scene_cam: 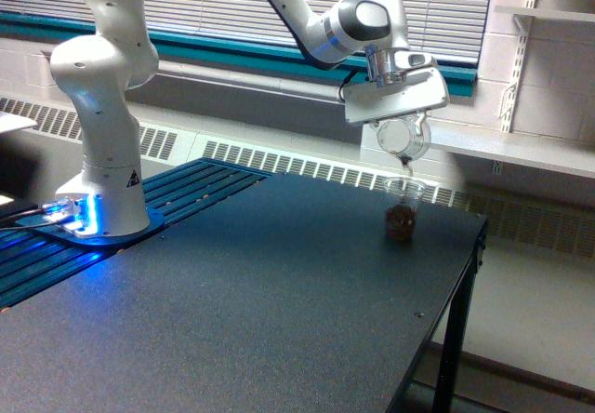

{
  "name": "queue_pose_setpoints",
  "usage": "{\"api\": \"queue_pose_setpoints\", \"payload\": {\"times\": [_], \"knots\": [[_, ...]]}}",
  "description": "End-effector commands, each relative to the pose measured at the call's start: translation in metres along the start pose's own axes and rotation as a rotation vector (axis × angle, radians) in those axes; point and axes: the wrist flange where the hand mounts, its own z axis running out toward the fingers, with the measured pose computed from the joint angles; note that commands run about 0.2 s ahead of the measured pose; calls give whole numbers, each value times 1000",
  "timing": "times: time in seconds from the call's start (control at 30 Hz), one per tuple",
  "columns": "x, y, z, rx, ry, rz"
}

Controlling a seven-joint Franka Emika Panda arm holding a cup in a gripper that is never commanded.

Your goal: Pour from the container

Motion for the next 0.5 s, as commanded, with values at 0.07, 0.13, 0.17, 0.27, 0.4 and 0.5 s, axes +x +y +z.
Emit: {"api": "queue_pose_setpoints", "payload": {"times": [0.07,0.13,0.17,0.27,0.4,0.5], "knots": [[3,0,-12,-31,-12,-45],[3,1,-13,-32,-18,-47],[2,1,-13,-32,-22,-48],[1,1,-14,-31,-28,-49],[-1,2,-13,-24,-34,-49],[-3,2,-12,-17,-34,-43]]}}
